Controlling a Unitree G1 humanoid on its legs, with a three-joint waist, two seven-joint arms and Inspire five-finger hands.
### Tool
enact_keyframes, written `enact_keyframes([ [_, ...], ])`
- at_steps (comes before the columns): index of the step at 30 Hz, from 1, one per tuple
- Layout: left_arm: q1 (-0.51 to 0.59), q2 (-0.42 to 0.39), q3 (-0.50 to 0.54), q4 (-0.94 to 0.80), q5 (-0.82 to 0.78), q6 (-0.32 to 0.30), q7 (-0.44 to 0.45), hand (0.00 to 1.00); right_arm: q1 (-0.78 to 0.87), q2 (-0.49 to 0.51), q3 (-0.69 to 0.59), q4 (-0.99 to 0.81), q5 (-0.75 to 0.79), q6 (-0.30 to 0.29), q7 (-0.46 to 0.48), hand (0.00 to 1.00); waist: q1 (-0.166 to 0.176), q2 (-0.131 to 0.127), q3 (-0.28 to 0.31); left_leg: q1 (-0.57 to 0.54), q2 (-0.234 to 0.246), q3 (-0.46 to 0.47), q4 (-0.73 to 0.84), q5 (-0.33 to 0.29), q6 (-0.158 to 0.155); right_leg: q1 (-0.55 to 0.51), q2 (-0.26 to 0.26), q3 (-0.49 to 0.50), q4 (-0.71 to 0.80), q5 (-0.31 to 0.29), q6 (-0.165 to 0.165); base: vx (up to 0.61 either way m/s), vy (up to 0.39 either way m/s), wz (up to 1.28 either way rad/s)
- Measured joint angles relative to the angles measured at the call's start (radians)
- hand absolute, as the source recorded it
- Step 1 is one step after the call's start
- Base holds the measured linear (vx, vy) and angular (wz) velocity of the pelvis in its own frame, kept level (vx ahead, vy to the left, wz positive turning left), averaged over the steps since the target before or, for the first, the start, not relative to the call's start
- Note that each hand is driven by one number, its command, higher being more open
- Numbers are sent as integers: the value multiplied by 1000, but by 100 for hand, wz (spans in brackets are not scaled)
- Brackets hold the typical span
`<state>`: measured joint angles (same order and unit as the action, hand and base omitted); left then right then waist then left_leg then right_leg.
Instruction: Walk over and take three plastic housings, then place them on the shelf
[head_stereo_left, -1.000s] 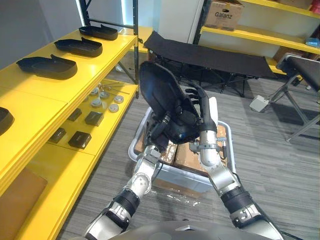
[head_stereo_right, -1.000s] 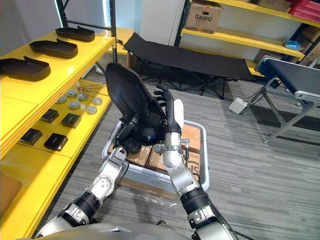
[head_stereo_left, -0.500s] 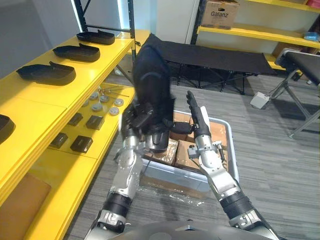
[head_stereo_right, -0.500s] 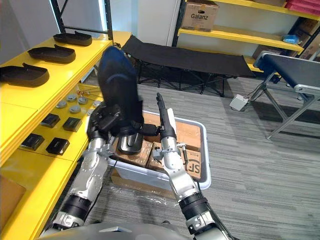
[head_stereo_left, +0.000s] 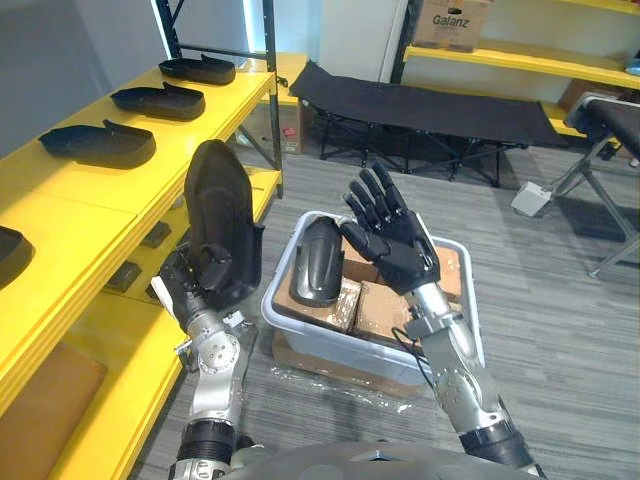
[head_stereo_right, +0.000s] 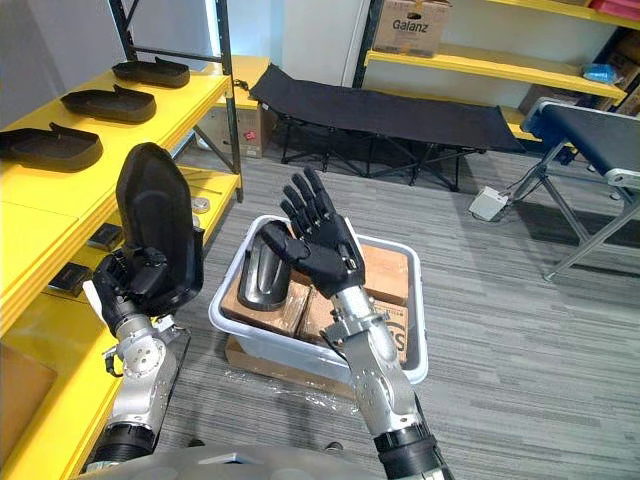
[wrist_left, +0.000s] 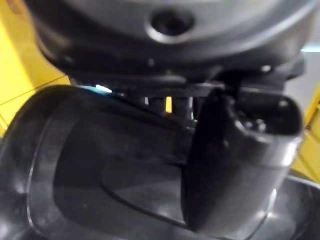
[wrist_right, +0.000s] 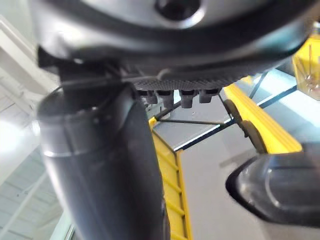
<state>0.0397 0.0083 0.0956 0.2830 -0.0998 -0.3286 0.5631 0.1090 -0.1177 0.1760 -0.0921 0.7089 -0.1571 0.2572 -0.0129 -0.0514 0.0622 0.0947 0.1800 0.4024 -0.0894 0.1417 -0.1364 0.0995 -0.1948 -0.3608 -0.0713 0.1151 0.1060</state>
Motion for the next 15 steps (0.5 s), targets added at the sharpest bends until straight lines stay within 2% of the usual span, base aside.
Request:
enact_keyframes([
  [1,10,1,9,0,-54,-44,-40,0,30,4,-41,10,-30,19,-23,100,-2,4,-2,-1,1,4,0,-3,-4,-4,1,4,0,0,0,7,1,-8],
  [3,19,-1,27,-29,-160,-77,-116,0,55,6,-104,59,-119,45,-73,100,-7,7,-2,-2,4,9,0,-3,-5,-9,3,9,0,0,-1,13,0,-8],
  [6,117,-4,18,-231,-272,-80,-225,0,122,3,-175,125,-159,90,-116,100,-20,14,-4,-6,5,16,0,-5,-5,-15,4,14,-2,-1,-1,27,1,-7],
  [10,206,-6,20,-435,-296,-80,-329,0,188,-2,-205,127,-194,100,-160,100,-20,42,-17,-11,6,25,1,-6,-3,-27,6,22,-4,-1,-1,43,1,-7],
  [15,257,-7,45,-499,-291,-73,-393,0,184,6,-193,121,-194,100,-158,100,-4,57,-26,-21,6,2,1,-8,-7,-21,6,-4,-6,-10,2,8,0,11],
])
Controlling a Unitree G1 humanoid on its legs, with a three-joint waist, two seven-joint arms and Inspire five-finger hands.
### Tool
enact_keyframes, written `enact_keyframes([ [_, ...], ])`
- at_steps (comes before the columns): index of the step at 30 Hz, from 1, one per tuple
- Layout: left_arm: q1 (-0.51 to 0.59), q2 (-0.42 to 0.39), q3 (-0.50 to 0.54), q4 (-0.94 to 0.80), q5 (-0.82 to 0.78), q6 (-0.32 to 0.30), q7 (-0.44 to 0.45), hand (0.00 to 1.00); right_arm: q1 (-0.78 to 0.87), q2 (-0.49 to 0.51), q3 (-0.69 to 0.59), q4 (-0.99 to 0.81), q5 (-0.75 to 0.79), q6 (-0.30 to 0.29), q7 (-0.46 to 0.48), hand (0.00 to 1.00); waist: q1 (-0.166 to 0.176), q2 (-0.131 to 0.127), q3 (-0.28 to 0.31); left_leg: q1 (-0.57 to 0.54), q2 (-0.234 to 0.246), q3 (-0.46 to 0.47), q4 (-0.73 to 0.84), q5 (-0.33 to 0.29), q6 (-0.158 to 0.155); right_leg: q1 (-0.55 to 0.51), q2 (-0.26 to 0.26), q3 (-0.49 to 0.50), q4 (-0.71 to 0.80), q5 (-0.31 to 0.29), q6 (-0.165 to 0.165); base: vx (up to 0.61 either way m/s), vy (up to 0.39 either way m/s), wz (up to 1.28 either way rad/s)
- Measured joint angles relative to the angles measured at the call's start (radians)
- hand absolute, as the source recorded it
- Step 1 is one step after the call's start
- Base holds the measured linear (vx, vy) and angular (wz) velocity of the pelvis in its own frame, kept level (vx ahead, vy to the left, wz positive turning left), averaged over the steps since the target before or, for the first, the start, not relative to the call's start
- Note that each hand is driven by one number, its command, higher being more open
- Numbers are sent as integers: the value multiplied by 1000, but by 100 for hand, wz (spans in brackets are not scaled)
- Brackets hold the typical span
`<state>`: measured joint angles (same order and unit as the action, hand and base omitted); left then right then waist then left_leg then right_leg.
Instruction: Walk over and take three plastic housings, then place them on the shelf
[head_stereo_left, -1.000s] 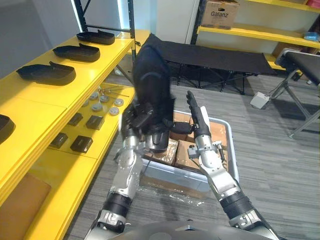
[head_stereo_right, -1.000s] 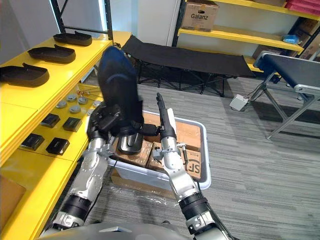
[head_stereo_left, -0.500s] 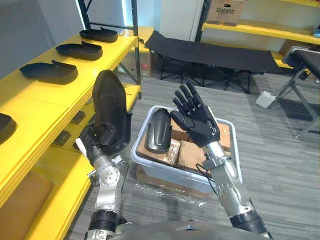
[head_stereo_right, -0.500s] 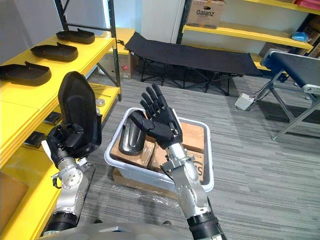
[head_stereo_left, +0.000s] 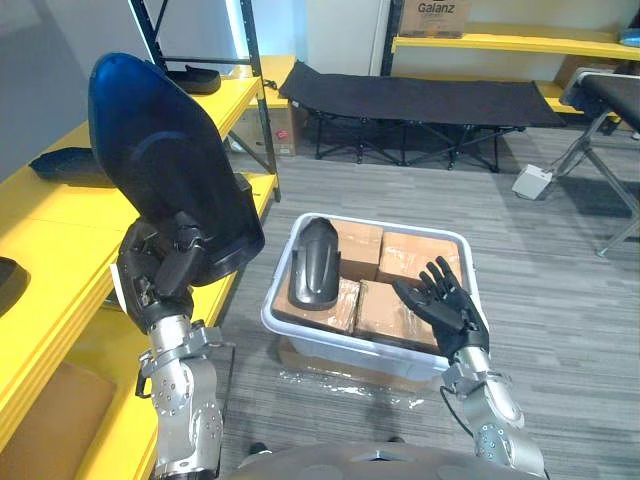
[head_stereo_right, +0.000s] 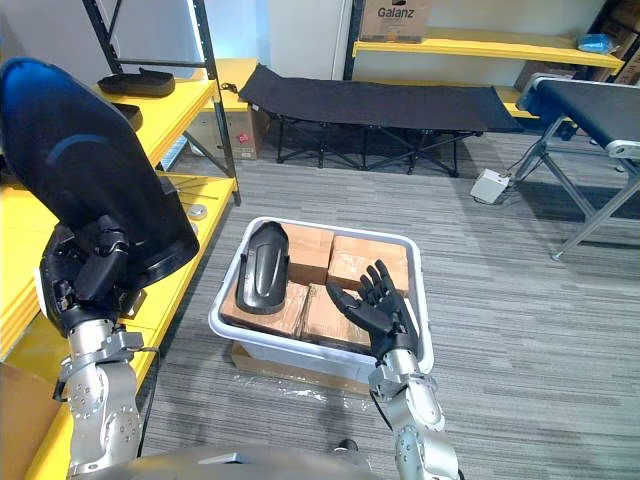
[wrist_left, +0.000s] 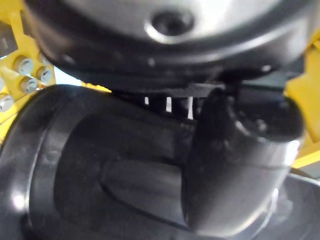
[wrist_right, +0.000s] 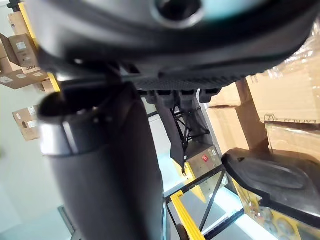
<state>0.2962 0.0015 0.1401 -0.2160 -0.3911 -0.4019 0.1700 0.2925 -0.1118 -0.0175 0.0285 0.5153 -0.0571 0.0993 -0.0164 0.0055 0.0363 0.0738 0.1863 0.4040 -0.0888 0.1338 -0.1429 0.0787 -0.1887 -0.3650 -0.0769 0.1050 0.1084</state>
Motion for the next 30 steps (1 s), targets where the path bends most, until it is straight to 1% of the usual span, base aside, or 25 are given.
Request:
enact_keyframes([
  [1,4,0,9,-6,0,6,-3,0,0,0,2,0,0,0,0,100,5,0,0,-2,0,-6,0,-1,-2,2,-1,-10,0,-1,0,6,2,26],
  [2,21,0,38,-27,0,16,-5,0,-6,1,19,0,0,0,0,100,15,-1,0,-16,0,-25,0,-1,-2,6,-2,-44,-2,-2,-1,10,0,34],
  [3,28,0,53,-34,0,17,-5,0,-11,3,25,0,0,0,1,100,16,-1,0,-24,0,-38,0,0,0,8,-2,-57,-1,-4,-1,19,-6,52],
  [5,36,-3,102,-54,0,28,3,0,-27,7,46,0,-1,2,1,100,34,-1,0,-43,-1,-72,1,9,-3,11,-2,-91,0,-8,1,24,-10,48],
  [7,54,-6,156,-81,0,35,28,0,-69,12,93,0,2,2,6,100,67,-1,0,-64,-4,-120,4,22,5,25,-1,-138,0,-9,2,32,-10,54],
  [8,60,-7,165,-87,0,35,34,0,-81,13,105,0,2,2,9,100,75,-2,0,-67,-6,-132,4,25,7,32,-1,-151,0,-9,5,44,-15,64],
  [9,71,-15,185,-95,0,35,42,0,-103,18,126,0,9,2,26,100,93,-3,1,-68,-10,-162,4,27,9,51,-2,-181,0,-12,9,53,-17,68],
  [12,102,-47,233,-124,0,35,43,0,-156,32,166,0,43,2,54,100,131,-7,1,-69,-27,-230,4,29,11,102,-7,-251,1,-29,24,33,-7,70],
  [13,124,-47,245,-139,0,35,40,0,-171,34,182,1,47,1,66,100,151,-8,2,-72,-35,-255,4,30,12,115,-13,-276,7,-38,28,21,9,65],
  [14,138,-49,252,-149,0,35,37,0,-180,33,190,4,47,1,71,100,158,-8,2,-75,-40,-265,4,30,12,119,-16,-288,10,-43,31,6,24,61],
  [15,155,-55,270,-167,0,35,27,0,-196,33,201,9,46,1,74,100,173,-8,2,-85,-47,-288,4,30,11,120,-21,-303,25,-54,30,-6,25,45],
  [17,172,-61,292,-192,-1,35,6,0,-220,32,209,25,43,-1,77,100,190,-10,4,-101,-57,-318,3,35,15,121,-27,-329,34,-64,33,-19,23,49],
  [19,186,-63,300,-210,-8,36,-32,0,-238,26,206,41,43,-2,77,100,203,-9,12,-110,-69,-352,2,37,23,121,-39,-340,72,-90,35,-30,25,49],
  [20,186,-63,299,-213,-13,37,-47,0,-238,24,206,41,43,-2,76,100,201,-9,13,-119,-72,-367,0,39,25,120,-40,-338,86,-105,42,-50,11,69],
  [21,184,-62,293,-224,-35,39,-79,0,-238,21,207,39,42,-2,71,100,196,-2,20,-135,-76,-404,0,46,29,110,-33,-302,124,-144,41,-71,-32,94],
  [22,180,-62,280,-232,-45,39,-108,0,-237,18,207,33,42,-2,61,100,181,-13,34,-140,-84,-451,0,51,32,103,-16,-237,162,-191,37,-88,-58,87],
  [23,180,-61,278,-232,-46,39,-113,0,-236,17,207,32,42,-2,58,100,178,-10,38,-142,-86,-459,0,51,32,101,-14,-228,167,-199,36,-107,-93,114],
  [24,180,-61,246,-232,-47,47,-151,0,-216,7,204,26,41,-2,36,100,173,-16,38,-158,-99,-511,0,62,34,83,-4,-196,215,-253,28,-74,-83,86],
  [26,184,-60,222,-232,-43,58,-171,0,-207,-7,203,25,41,-2,30,100,179,-20,42,-169,-104,-539,4,80,38,77,-6,-208,254,-282,25,-24,-91,73],
  [27,186,-60,221,-232,-43,61,-173,0,-207,-8,203,25,41,-2,30,100,183,-23,48,-170,-105,-544,4,86,44,75,-9,-213,271,-290,19,0,-92,36],
  [28,187,-60,221,-232,-49,70,-171,0,-207,-8,203,25,41,-2,31,100,186,-23,54,-170,-105,-550,5,89,43,73,-11,-215,290,-298,18,-5,-68,17],
  [29,188,-60,220,-232,-51,75,-171,0,-206,-9,201,25,40,-2,33,100,187,-19,58,-170,-105,-552,5,91,43,74,-11,-215,301,-300,21,-11,-71,17],
  [30,189,-60,210,-232,-52,80,-171,0,-205,-10,189,25,38,-3,43,100,184,-11,67,-172,-107,-552,5,105,50,79,-13,-222,312,-303,19,-32,-47,36],
])
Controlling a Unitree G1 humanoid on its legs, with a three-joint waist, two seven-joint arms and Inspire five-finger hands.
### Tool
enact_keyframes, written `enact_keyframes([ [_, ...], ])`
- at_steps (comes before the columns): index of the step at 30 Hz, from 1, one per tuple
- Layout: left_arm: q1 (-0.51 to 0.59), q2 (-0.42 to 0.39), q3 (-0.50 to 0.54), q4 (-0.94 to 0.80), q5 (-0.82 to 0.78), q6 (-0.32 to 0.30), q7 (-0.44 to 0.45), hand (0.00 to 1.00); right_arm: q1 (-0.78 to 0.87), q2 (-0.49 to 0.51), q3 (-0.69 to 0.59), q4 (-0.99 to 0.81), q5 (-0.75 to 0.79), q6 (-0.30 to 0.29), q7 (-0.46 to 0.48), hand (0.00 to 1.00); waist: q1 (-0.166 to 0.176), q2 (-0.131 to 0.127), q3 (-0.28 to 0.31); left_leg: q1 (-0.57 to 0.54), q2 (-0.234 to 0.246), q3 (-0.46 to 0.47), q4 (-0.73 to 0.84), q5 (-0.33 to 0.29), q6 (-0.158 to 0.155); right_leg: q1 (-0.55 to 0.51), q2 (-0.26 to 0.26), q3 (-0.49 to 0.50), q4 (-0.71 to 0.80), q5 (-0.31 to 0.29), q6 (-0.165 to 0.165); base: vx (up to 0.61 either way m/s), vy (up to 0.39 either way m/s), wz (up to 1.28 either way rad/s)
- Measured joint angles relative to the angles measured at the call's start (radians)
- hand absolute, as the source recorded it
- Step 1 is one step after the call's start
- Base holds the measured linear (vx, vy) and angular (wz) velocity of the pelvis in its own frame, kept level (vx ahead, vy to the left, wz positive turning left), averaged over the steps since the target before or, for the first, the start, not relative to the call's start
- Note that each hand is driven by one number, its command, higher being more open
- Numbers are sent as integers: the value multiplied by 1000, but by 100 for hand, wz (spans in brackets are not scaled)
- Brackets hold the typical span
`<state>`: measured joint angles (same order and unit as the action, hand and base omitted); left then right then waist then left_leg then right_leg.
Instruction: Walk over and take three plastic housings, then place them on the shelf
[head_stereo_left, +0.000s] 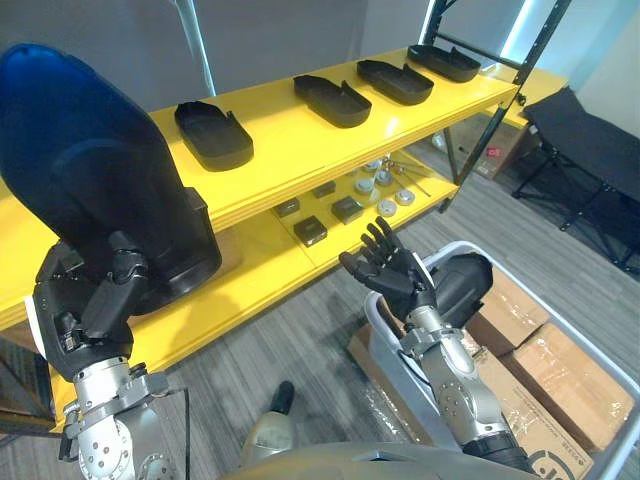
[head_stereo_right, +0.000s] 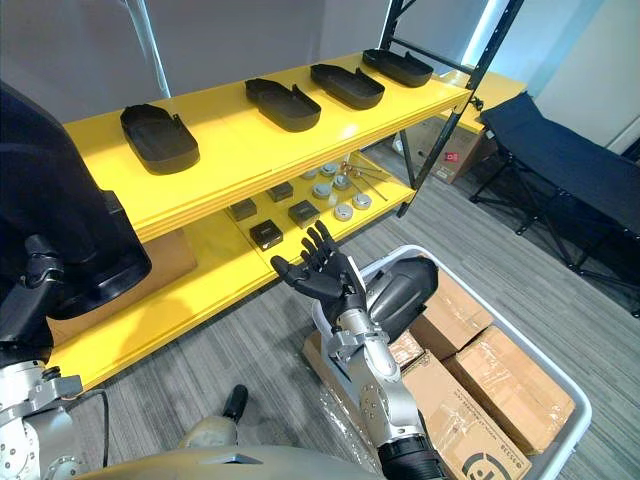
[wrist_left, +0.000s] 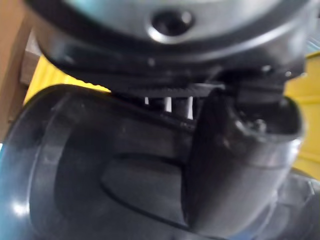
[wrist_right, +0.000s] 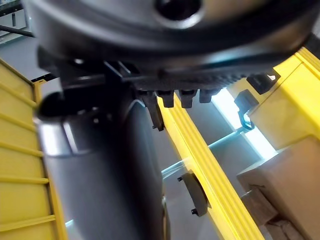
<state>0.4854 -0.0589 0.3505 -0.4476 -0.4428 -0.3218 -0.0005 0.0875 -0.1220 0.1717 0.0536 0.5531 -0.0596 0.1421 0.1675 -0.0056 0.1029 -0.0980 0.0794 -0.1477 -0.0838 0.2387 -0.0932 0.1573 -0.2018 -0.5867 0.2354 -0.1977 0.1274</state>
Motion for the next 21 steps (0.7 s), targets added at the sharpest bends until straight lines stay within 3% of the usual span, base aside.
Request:
enact_keyframes([
  [1,-1,3,-22,0,-12,1,-6,0,4,2,-24,0,-1,-3,1,100,-12,6,6,-22,-5,49,2,-1,87,4,-6,-32,6,-4,-2,-68,-37,63],
  [2,-9,10,-40,3,-23,4,-17,0,11,4,-44,-2,-1,-9,0,100,-28,6,10,-37,2,129,11,-23,154,13,-10,-66,1,-3,-2,-82,-17,144],
  [3,-39,31,-89,22,-36,5,-45,0,31,-4,-95,-15,2,-22,-5,100,-64,8,28,-63,21,282,57,-68,226,49,-11,-112,-16,6,6,-83,-9,157],
  [4,-55,39,-115,35,-35,6,-60,0,42,-14,-121,-23,2,-27,-7,100,-74,17,35,-72,36,340,77,-76,230,59,-11,-126,-15,5,7,-100,10,181],
  [5,-64,46,-164,55,-35,9,-79,0,56,-42,-159,-25,3,-42,-15,100,-87,39,47,-74,57,419,97,-96,198,81,-12,-149,-9,-2,10,-96,29,111],
  [6,-57,48,-184,56,-35,14,-80,0,59,-53,-170,-25,3,-51,-18,100,-88,37,48,-77,51,449,100,-136,138,84,-24,-148,-15,-26,8,-87,60,90],
  [7,-57,50,-195,64,-34,18,-74,0,58,-49,-183,-26,3,-67,-18,100,-89,30,59,-103,59,479,137,-164,112,69,-47,-151,-12,-39,3,-39,58,30],
  [8,-55,51,-193,66,-35,18,-70,0,54,-47,-185,-26,3,-73,-17,100,-84,35,67,-109,68,482,173,-161,118,61,-51,-139,-3,-42,4,-13,45,-14],
  [9,-40,55,-184,67,-35,21,-57,0,59,-47,-185,-26,3,-84,-3,100,-78,63,67,-100,84,482,209,-128,104,54,-41,-111,19,-50,13,9,15,-39],
  [10,-28,59,-180,68,-35,27,-44,0,72,-37,-176,-26,2,-85,7,100,-84,55,70,-99,86,473,217,-77,83,53,-47,-103,36,-58,23,35,11,-32],
  [16,-34,87,-217,84,-35,86,-35,0,93,-17,-148,-28,-1,-100,25,100,-90,8,84,-105,30,462,177,-56,91,40,-85,-106,44,-45,43,56,43,11],
  [21,-17,83,-239,96,-35,90,-21,0,92,-18,-135,-29,-37,-125,37,100,-85,30,99,-106,-4,415,171,-44,103,75,-89,-130,53,-56,35,-8,42,40],
])
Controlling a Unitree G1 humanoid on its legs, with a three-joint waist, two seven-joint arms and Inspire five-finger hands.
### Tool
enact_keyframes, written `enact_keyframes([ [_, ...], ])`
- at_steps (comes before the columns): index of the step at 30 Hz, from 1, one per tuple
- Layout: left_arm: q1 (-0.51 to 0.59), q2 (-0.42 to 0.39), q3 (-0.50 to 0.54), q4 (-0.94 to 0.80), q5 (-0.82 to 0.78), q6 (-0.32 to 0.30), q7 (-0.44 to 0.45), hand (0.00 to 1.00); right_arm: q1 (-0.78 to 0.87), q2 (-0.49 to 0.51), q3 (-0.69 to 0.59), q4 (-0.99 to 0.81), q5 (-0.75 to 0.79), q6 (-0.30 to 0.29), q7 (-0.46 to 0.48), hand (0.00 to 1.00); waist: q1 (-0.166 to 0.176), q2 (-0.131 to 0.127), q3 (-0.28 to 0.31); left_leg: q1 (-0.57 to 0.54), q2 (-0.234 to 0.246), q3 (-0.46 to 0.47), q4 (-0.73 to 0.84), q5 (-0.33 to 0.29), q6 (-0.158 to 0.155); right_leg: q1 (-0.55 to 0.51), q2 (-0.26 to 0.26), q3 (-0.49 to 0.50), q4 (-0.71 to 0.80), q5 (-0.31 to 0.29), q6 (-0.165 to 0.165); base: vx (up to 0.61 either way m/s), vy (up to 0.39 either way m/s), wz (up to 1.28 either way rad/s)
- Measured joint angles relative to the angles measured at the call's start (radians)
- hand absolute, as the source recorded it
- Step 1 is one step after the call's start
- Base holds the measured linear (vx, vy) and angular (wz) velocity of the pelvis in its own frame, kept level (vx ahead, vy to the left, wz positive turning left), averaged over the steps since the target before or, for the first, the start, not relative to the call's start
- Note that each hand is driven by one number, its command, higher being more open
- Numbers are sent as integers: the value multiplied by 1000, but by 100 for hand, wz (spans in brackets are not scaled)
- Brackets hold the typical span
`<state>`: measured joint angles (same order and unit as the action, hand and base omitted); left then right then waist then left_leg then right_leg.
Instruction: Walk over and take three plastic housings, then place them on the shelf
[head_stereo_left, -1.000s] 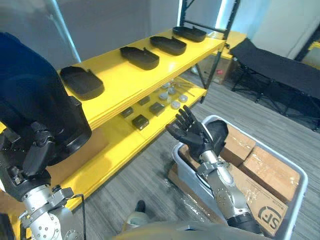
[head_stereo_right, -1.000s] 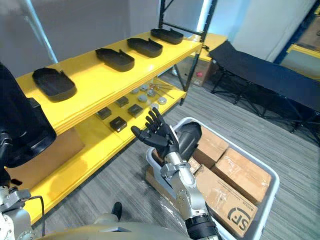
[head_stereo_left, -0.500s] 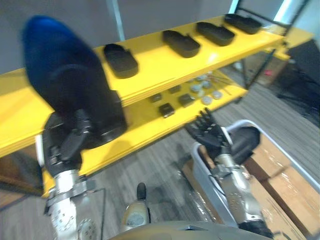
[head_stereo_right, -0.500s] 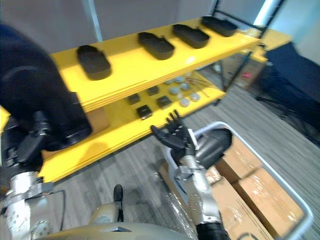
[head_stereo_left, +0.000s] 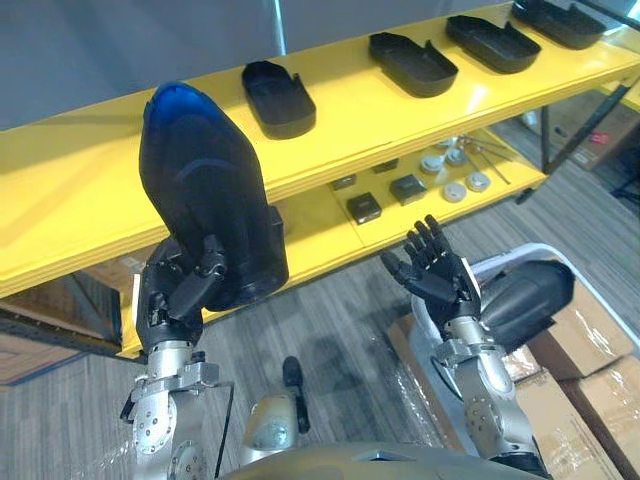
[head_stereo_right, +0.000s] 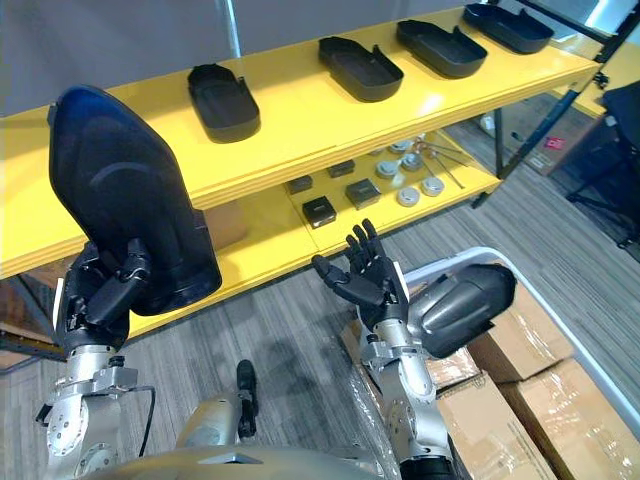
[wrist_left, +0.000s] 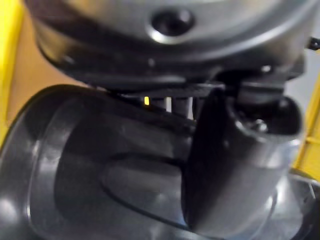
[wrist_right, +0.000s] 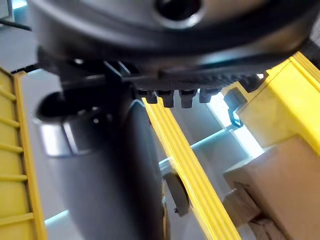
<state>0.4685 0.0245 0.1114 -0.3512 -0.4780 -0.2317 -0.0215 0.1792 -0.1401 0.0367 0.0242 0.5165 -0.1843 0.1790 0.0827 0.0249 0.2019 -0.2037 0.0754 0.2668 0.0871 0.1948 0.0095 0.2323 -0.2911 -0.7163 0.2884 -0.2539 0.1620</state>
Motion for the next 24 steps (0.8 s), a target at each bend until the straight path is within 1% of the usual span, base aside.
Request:
enact_keyframes([
  [1,1,0,3,0,0,0,5,0,-2,-1,11,-4,-1,-2,2,100,6,7,7,-4,-10,-9,-7,8,4,-1,-4,-1,9,-20,8,-82,33,36],
  [2,1,-1,2,0,0,0,9,0,-4,-3,16,-6,-3,-2,2,100,6,14,11,-7,-14,-19,-12,10,6,-1,-5,-9,14,-25,16,-125,43,43],
  [3,3,-7,1,0,0,-1,11,0,-12,-3,21,-6,-27,-2,2,100,8,25,18,-17,-16,-29,-22,9,9,-10,-6,-24,31,-38,10,-97,32,35],
  [5,6,-9,1,0,0,-1,27,0,-36,-9,35,-6,-43,-2,1,100,19,34,41,-27,-12,-24,-16,3,11,-15,-9,-36,45,-46,13,-96,32,27],
  [6,8,-9,2,0,1,-1,38,0,-48,-11,41,-6,-41,-2,2,100,25,34,48,-41,-9,-19,7,-13,13,-15,-17,-43,47,-46,13,-53,63,21],
  [7,15,-11,9,0,1,-1,48,0,-69,-8,49,-6,-41,-2,2,100,37,28,54,-79,5,-8,93,-47,20,-13,-23,-44,54,-49,18,11,77,11],
  [8,15,-11,19,0,1,-1,48,0,-82,-5,52,-5,-41,-2,0,100,48,18,64,-90,5,-4,149,-70,27,-2,-35,-45,67,-58,28,45,89,3],
  [9,15,-12,28,0,1,-1,46,0,-87,1,53,-6,-42,-2,-2,100,53,7,68,-91,0,-1,176,-92,27,7,-45,-45,75,-62,28,72,64,2],
  [10,14,-13,48,0,0,-1,43,0,-98,18,53,-6,-42,-2,-14,100,56,-14,76,-94,-12,0,225,-136,25,30,-59,-53,77,-67,18,111,77,8],
  [11,14,-13,59,0,1,-1,40,0,-103,21,52,-6,-42,-3,-20,100,56,-23,76,-98,-18,1,246,-156,27,39,-65,-57,77,-67,12,170,118,22],
  [12,10,-18,76,0,5,0,35,0,-110,26,52,-6,-42,-7,-33,100,51,-28,75,-108,-27,-11,278,-189,33,39,-77,-51,117,-36,-19,220,201,38],
  [13,3,-20,86,0,20,0,25,0,-108,26,50,-6,-41,-7,-40,100,45,-24,72,-104,-36,-28,285,-206,43,11,-103,-20,204,16,-68,198,215,42],
  [14,0,-19,94,0,23,0,14,0,-106,26,49,-6,-41,-7,-40,100,46,-25,70,-97,-40,-32,280,-213,46,-10,-117,0,255,49,-93,201,240,35],
  [15,-8,-15,112,-1,23,0,-4,0,-106,28,45,-7,-42,-8,-39,100,46,-32,66,-77,-51,-38,254,-220,52,-54,-146,46,341,124,-136,225,187,22],
  [16,-21,-11,126,-2,23,0,-2,0,-108,37,45,-7,-42,-10,-37,100,46,-40,66,-47,-62,-53,214,-222,57,-109,-152,123,435,145,-114,228,145,21],
  [17,-28,-12,130,-2,23,0,2,0,-108,39,45,-7,-42,-12,-35,100,45,-39,67,-29,-68,-62,197,-219,63,-140,-137,161,475,109,-91,221,97,21],
  [18,-39,-13,133,-2,22,0,15,0,-107,39,42,-7,-44,-15,-26,100,40,-31,71,10,-77,-81,158,-215,73,-195,-86,207,513,38,-88,193,95,28],
  [19,-44,-13,132,-2,21,0,23,0,-104,38,29,-10,-59,-16,-6,100,22,-22,69,52,-94,-119,112,-205,81,-246,-31,229,499,-12,-119,223,122,35],
  [20,-50,-11,130,-2,21,0,28,0,-98,37,18,-22,-67,-16,1,100,12,-18,68,69,-103,-136,90,-202,81,-272,-3,233,476,-24,-138,182,96,58],
  [21,-70,-10,117,-2,22,0,34,0,-78,34,-15,-64,-68,-21,12,100,-7,-11,69,98,-118,-170,58,-198,79,-333,49,259,410,-32,-152,224,55,88],
  [22,-89,-6,100,-1,22,-1,35,0,-59,28,-49,-108,-69,-47,12,100,-32,-6,70,114,-131,-201,41,-198,79,-386,86,311,332,-22,-140,190,15,103],
  [23,-94,-3,90,-1,22,-1,35,0,-52,25,-67,-127,-73,-62,9,100,-46,-7,70,120,-139,-212,38,-198,78,-408,92,333,297,-12,-127,195,-1,111],
  [24,-101,1,74,1,29,-1,36,0,-43,20,-91,-151,-88,-90,0,100,-64,-10,69,136,-148,-212,32,-191,75,-425,92,354,248,3,-123,217,-58,94],
])
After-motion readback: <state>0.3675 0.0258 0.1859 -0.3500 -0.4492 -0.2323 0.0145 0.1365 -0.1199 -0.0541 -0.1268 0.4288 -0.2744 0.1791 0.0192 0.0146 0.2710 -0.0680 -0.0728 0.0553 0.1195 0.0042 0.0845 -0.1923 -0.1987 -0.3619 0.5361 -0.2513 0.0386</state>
